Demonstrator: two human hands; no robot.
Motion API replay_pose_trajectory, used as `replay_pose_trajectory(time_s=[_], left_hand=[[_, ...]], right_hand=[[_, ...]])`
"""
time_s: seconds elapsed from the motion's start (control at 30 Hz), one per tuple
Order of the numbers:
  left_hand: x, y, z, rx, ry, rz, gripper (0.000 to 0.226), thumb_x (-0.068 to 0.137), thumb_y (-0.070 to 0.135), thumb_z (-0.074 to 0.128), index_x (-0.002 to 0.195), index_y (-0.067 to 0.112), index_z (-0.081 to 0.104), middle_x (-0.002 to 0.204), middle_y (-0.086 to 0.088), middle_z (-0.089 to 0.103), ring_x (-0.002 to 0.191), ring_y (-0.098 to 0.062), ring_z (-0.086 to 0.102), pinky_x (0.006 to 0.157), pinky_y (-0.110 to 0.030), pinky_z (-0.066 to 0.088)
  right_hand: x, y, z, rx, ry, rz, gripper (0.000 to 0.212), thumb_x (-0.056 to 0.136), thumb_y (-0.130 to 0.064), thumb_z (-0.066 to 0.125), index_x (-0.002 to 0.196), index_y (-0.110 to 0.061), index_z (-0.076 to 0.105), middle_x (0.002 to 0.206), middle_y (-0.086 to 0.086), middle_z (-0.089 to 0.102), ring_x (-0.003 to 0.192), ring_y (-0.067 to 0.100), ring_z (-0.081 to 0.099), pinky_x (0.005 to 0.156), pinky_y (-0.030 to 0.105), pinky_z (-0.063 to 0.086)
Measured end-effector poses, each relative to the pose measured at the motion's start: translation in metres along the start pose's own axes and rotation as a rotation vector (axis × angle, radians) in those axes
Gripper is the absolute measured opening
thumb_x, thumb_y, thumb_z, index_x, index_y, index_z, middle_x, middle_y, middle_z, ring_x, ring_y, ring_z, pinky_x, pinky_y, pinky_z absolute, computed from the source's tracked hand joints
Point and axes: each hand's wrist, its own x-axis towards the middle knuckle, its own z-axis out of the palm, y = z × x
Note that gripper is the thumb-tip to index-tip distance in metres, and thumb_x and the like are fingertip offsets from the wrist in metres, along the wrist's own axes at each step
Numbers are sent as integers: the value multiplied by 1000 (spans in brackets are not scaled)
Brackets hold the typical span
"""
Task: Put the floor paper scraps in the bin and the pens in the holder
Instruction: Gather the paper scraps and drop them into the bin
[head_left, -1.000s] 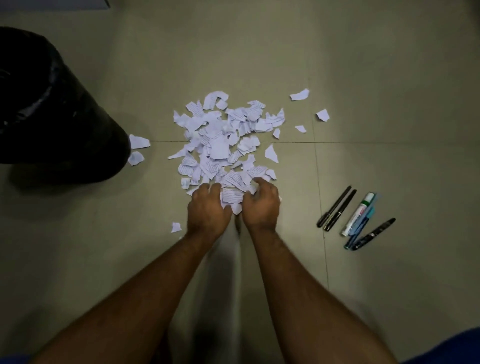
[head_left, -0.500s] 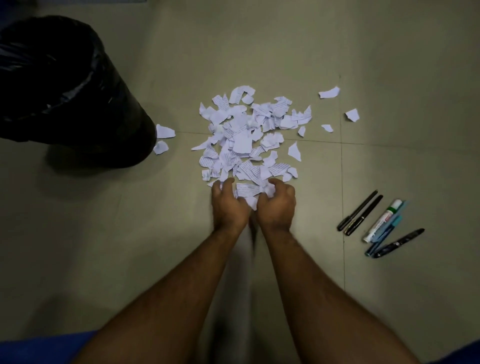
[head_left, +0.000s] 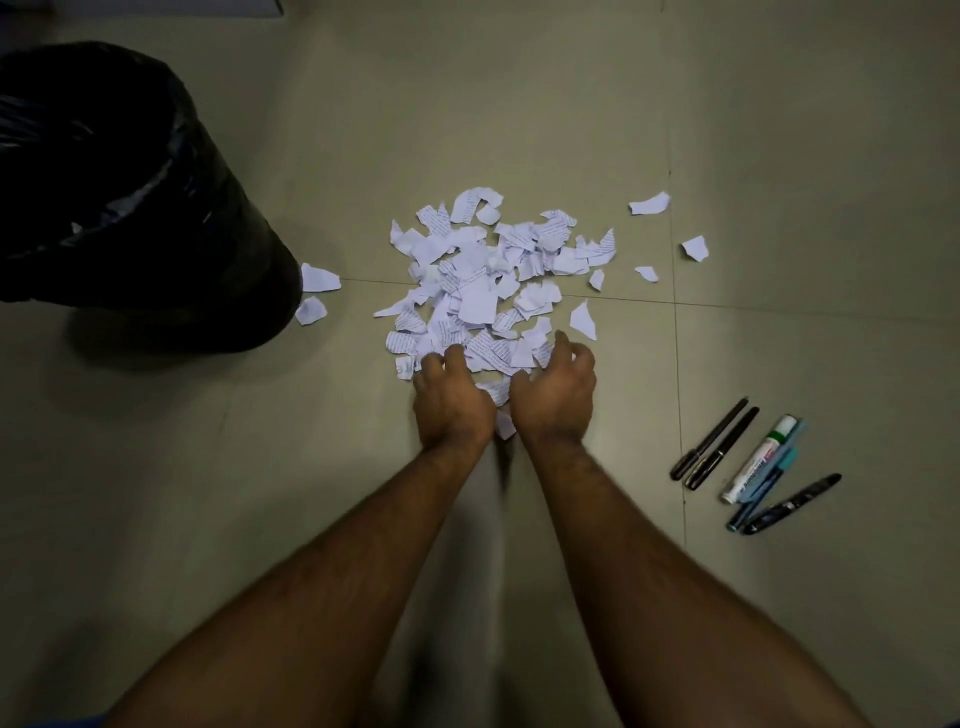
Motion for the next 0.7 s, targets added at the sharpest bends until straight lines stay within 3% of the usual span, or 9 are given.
replay_pose_trajectory(time_s=[0.07,0.17,0.27,0.4,0.47,0.57,0.7], left_hand=[[18,-2,1,195,-102,122,76,82,30,67,147,20,31,150,-15,32,136,-36,35,105,-46,38],[42,-1,-1,393,-421,136,108,75,62,68,154,32,1,162,-12,0,147,-42,6,112,-59,23],[39,-3,1,495,-580,157,121,63,64,78,154,34,3,161,-13,1,145,-46,9,107,-57,35],[23,-5,-4,513,-409,316,79,81,45,70,148,27,31,145,-12,38,126,-36,43,91,-41,48],[18,-4,-9,525,-356,360,67,85,34,69,143,23,38,136,-11,49,117,-33,53,85,-39,49],[14,-9,-12,564,-275,342,67,82,19,72,139,20,37,130,-10,53,110,-31,59,77,-38,51],[17,-20,-6,481,-103,246,65,89,23,62,146,25,31,134,-8,45,111,-28,54,68,-35,51]], right_hand=[[10,-1,2,-141,-71,-26,76,78,-28,68,146,-14,38,150,15,34,131,37,39,101,42,41],[22,1,2,-279,-179,-57,76,75,-32,72,143,-19,41,144,14,39,126,38,40,97,39,43],[21,10,-1,-401,-201,-181,74,77,-36,72,143,-26,41,135,13,44,118,35,44,91,38,44],[16,14,2,-495,-201,-321,75,82,-48,66,147,-29,37,133,13,46,112,34,47,86,38,44],[17,8,4,-505,-209,-345,61,84,-44,64,140,-28,46,128,13,48,108,33,48,82,37,44],[15,2,8,-512,-215,-398,35,89,-29,58,124,-24,60,120,11,53,103,32,52,75,35,44],[12,5,12,-497,-175,-393,25,91,-20,54,113,-21,66,111,10,57,100,32,54,67,32,40]])
